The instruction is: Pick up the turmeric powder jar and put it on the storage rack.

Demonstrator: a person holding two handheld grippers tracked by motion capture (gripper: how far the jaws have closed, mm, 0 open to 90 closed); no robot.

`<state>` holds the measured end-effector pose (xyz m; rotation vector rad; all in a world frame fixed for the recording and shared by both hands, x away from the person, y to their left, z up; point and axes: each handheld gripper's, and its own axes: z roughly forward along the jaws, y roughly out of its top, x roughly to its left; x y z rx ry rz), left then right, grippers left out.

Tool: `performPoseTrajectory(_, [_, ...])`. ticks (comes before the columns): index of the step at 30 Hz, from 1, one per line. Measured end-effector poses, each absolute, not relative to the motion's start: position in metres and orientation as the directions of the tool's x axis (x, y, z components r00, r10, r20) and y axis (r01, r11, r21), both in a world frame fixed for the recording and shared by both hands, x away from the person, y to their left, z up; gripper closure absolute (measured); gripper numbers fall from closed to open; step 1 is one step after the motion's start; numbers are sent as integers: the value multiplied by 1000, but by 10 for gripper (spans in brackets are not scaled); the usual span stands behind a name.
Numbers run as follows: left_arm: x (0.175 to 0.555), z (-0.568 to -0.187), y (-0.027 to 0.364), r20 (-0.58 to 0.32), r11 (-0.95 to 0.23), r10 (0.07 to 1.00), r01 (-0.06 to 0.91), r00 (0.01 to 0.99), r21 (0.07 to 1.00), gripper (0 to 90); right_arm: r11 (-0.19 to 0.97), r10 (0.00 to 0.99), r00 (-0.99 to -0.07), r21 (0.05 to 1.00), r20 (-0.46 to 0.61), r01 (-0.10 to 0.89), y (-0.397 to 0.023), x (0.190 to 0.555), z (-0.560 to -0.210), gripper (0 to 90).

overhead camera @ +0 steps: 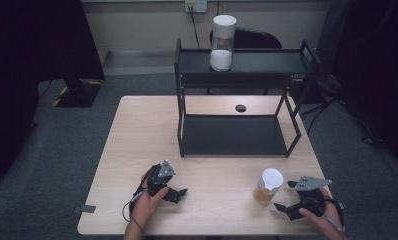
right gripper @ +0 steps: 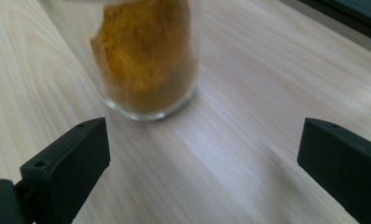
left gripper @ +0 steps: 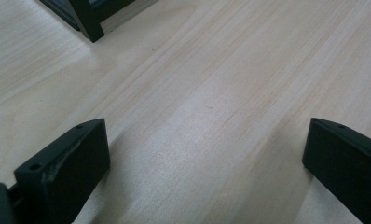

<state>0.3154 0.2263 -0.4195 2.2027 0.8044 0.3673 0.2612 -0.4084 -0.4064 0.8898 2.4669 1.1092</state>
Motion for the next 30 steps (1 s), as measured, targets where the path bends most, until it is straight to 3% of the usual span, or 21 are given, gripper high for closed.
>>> performPoseTrajectory(12, [315,-420,226,12,-522,648,433,761,735,0,444,605,-795,807,50,389,-394,270,-405,17])
performPoseTrajectory(23, [315,-420,226,11,-521,648,433,761,735,0,344,590,-802,870,92,352,-387,274,-416,266])
performPoseTrajectory(30, [315,-420,226,12,-522,648,433,761,735,0,329,596,-794,866,118,375,-385,278,-413,278])
